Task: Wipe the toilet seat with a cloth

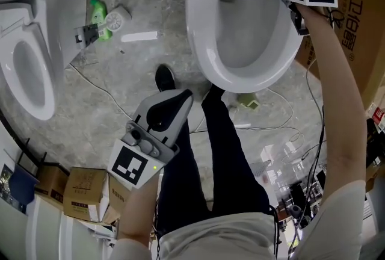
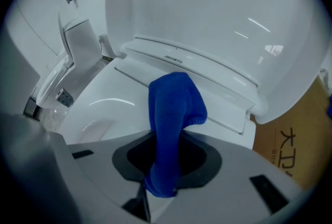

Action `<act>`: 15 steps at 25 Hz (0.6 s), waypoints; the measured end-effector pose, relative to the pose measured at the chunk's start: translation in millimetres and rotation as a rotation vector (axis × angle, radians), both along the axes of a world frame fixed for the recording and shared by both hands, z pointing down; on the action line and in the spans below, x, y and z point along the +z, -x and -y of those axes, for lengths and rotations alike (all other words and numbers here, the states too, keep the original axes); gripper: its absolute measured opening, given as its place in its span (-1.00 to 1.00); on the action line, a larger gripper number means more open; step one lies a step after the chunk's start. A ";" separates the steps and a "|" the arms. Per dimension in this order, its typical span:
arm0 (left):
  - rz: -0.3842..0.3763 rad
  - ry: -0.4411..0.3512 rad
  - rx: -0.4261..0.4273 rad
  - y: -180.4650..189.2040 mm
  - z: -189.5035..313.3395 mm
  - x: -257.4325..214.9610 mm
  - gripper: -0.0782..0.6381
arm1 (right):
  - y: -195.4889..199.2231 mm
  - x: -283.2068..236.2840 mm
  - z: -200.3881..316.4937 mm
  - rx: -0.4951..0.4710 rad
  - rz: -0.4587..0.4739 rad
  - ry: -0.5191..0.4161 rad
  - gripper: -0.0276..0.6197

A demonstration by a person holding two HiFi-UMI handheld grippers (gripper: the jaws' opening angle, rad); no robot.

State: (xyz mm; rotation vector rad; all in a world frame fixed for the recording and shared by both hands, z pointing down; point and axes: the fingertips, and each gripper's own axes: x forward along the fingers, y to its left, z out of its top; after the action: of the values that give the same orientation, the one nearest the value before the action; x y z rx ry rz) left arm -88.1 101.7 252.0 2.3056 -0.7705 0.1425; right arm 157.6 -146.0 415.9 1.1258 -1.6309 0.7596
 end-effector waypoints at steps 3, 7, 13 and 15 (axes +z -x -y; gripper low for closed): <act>-0.001 -0.009 0.004 -3.6 -1.7 0.4 -0.76 | 0.1 -1.0 1.7 0.007 0.009 -0.010 -0.66; -0.001 -0.009 0.005 -3.1 -5.4 -3.8 -0.76 | 5.6 -1.6 0.5 0.002 -0.002 -0.018 -0.66; 0.025 -0.052 0.017 -1.6 -3.4 -20.5 -0.76 | 11.8 0.2 -1.6 0.010 -0.007 -0.011 -0.66; 0.036 -0.068 0.007 0.7 -1.7 -29.1 -0.76 | 10.6 -3.4 -1.0 0.043 -0.002 -0.036 -0.66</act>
State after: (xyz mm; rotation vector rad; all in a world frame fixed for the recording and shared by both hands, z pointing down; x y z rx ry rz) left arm -88.8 103.5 222.9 2.3755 -0.7968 0.1642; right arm 147.0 -145.0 412.5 1.1903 -1.6293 0.7594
